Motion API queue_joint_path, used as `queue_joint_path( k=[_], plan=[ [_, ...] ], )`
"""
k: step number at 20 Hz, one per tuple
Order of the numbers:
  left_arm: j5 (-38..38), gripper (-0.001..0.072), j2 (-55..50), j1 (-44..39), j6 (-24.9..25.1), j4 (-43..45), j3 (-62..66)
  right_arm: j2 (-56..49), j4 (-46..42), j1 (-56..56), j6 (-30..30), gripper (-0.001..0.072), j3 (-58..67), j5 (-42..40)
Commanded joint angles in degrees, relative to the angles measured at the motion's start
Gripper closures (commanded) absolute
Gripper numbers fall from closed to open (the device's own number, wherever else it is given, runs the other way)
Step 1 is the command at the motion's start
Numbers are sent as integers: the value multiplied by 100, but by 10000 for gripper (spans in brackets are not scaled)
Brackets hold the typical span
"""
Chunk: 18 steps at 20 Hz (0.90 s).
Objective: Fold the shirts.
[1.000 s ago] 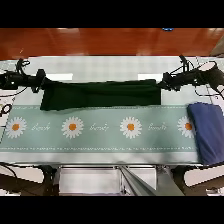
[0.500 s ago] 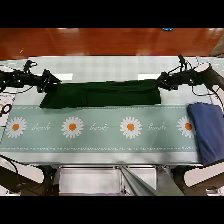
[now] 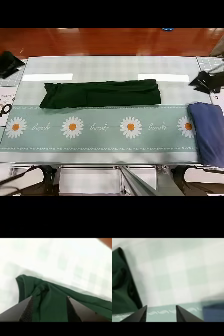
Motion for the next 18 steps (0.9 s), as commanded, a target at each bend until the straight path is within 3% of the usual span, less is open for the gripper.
queue_joint_path(
  k=[1, 3, 6, 12, 18],
  plan=[
    [811, 209, 1521, -483, -61, 219, -1353, 448, 894, -341, -68, 292, -1270, -986],
    [756, 208, 1969, -1104, 168, 162, -2256, 267, 1720, -31, -688, 291, -1753, -1362],
    [831, 208, 2074, -2087, 140, 160, -2951, -323, 2124, 542, -966, 291, -1685, -1357],
    [1375, 208, 1711, -3335, -61, 136, -3014, -1353, 2608, 1239, -905, 291, -966, -1141],
    [1659, 208, 1681, -3508, -61, 136, -3014, -2022, 2540, 1751, -492, 315, -157, -852]
  ],
)
